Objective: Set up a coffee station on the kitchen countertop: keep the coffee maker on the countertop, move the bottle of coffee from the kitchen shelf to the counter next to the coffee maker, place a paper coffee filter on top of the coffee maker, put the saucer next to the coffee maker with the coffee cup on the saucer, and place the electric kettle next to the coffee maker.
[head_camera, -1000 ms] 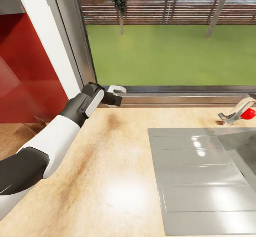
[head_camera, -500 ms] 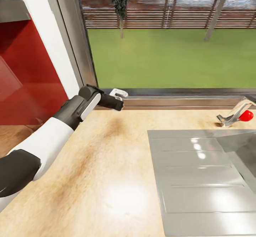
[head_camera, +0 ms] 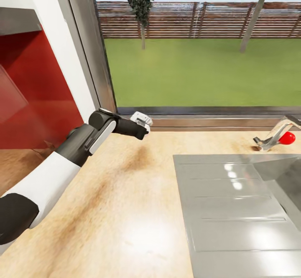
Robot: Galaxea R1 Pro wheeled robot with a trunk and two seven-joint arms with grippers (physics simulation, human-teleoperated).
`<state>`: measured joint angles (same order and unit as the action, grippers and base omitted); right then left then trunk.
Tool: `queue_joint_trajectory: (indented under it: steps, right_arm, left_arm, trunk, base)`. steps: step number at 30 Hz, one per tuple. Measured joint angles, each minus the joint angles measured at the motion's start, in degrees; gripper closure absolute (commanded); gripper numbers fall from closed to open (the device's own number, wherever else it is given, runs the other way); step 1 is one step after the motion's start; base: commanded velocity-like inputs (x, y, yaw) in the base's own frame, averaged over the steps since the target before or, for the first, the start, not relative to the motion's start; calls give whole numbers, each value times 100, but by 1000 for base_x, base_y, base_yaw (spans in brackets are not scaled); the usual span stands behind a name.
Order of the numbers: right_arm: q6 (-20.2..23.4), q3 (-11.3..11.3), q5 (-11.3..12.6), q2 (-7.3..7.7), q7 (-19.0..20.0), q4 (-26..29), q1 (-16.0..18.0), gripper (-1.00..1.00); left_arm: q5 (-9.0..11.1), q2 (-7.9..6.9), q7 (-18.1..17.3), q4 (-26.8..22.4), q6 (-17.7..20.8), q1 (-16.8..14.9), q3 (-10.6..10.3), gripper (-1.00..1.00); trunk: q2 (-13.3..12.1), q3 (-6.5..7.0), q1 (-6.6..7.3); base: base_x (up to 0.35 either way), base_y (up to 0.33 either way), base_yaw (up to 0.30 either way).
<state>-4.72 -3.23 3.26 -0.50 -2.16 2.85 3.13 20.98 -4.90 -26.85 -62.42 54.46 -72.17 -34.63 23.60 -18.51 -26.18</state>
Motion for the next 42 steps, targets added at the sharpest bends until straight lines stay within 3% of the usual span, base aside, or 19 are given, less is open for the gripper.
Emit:
queue_joint_trajectory:
  steps: [8,27,42]
  right_arm:
    - [5,7,0,0,0,-8,0,-100]
    - [6,8,0,-1,0,-8,0,-100]
    - [5,8,0,0,-2,-12,-1,-100]
  left_arm:
    - [1,-99,8,-96,23,8,0,100]
    - [6,-104,17,-322,55,87,-1,100]
    - [4,-105,18,-538,60,183,-10,100]
  trunk:
    - [0,71,0]
    - [0,241,0]
    - [-1,375,-2]
  base:
    - [0,0,0]
    - [-4,-3,0]
    - [-146,-208,0]
